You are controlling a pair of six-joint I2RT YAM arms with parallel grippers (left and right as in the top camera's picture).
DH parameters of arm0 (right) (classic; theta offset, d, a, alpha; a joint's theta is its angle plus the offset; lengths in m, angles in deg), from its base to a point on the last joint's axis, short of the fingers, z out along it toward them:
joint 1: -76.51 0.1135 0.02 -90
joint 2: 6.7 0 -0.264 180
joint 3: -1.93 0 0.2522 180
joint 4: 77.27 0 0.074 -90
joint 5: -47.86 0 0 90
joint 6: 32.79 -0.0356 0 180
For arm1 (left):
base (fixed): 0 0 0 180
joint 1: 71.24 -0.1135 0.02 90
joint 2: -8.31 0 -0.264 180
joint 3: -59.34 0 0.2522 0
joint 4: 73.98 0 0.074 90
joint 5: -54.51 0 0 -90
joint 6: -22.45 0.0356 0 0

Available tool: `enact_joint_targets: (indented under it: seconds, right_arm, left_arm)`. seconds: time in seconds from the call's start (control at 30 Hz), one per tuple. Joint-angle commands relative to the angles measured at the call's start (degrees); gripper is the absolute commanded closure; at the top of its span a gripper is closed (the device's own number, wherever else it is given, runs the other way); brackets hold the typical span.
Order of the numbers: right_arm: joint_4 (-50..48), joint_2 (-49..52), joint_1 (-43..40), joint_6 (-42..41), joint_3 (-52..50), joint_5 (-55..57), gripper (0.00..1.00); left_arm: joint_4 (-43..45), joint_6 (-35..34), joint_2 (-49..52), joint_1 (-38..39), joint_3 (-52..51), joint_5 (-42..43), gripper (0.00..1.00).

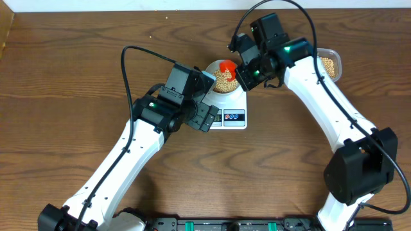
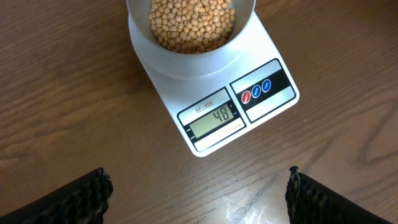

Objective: Scoop item into bowl and weigh 50g on scale
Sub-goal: 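Tilt the scoop slowly to trickle soybeans into the bowl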

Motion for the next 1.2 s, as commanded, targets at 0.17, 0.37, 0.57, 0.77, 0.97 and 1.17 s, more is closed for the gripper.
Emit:
enact_joint_targets:
  seconds: [0.17,0.37,0.57,0.77,0.97,1.17]
  right_arm:
    - [0.04,-0.17,0.17,0.68,-0.02,2.58,0.99]
    - [0.07,-0.17,0.35,0.63,-0.02,2.51,0.99]
    - [-0.15,-0.17,0.04,0.66,-0.02,-0.04,0.99]
    - [-0.42,-0.17,-2.67,0.66,-0.02,-5.68,0.99]
    - [-0.35,-0.17,-5.88,0.66,-0.02,-10.64,0.99]
    - [-0.37,-0.17,-6.86,0.87,-0.02,-11.89,0.99]
  left_arm:
    - [-0.22,0.35,-0.07,-0.22,0.26,-0.46,0.09]
    - [-0.22,0.35,-0.07,-0.22,0.26,-0.48,0.09]
    - [-0.22,0.35,-0.07,-0.22,0.26,-0.48,0.08]
    - [-0.22,0.35,-0.07,-0.22,0.26,-0.46,0.09]
    - [-0.22,0.35,-0.07,-0.22,0.26,-0.46,0.09]
    - [-0.22,0.35,-0.07,-0.22,0.26,-0.48,0.08]
